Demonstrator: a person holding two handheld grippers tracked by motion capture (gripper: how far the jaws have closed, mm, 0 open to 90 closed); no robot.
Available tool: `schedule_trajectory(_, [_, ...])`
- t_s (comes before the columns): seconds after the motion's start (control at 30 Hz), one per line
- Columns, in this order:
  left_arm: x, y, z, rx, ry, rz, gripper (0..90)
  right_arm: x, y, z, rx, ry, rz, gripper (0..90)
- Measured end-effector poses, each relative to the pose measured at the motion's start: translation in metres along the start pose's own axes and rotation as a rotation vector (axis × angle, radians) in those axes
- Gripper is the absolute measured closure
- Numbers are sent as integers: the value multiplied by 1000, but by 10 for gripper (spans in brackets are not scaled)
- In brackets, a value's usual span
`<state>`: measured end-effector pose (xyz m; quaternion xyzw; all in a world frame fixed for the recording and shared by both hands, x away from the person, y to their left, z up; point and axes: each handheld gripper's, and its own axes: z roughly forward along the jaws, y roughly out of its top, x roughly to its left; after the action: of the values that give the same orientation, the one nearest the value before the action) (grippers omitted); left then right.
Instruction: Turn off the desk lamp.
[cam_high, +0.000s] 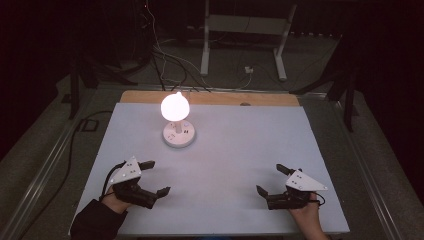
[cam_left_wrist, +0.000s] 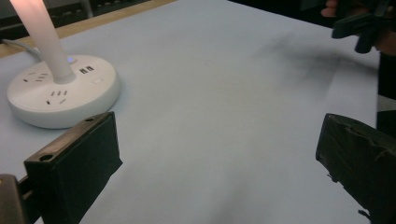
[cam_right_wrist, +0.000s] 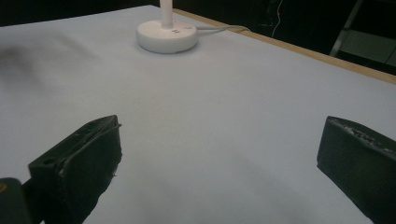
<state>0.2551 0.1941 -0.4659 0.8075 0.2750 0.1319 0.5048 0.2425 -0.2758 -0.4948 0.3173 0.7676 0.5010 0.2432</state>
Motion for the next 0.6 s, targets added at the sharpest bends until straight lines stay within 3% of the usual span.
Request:
schedule_trajectory(0.4, [10,22,20,9,45,-24,3,-1,0,-1,-7,-3,5,0])
schedule_trajectory(0.6, [14,33,35,16,88,-44,4,-1,1,-1,-5,-4,-3,0])
